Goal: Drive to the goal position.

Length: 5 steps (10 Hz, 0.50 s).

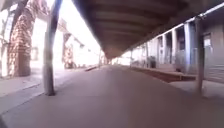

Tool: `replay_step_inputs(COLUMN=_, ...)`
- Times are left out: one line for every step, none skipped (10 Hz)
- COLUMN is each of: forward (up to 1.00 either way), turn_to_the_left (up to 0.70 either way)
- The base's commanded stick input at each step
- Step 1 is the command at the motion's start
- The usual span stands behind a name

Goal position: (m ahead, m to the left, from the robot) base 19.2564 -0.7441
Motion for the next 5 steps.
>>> replay_step_inputs(forward=0.85, turn_to_the_left=0.0)
replay_step_inputs(forward=0.85, turn_to_the_left=0.0)
replay_step_inputs(forward=0.85, turn_to_the_left=0.0)
replay_step_inputs(forward=0.85, turn_to_the_left=0.0)
replay_step_inputs(forward=0.85, turn_to_the_left=0.0)
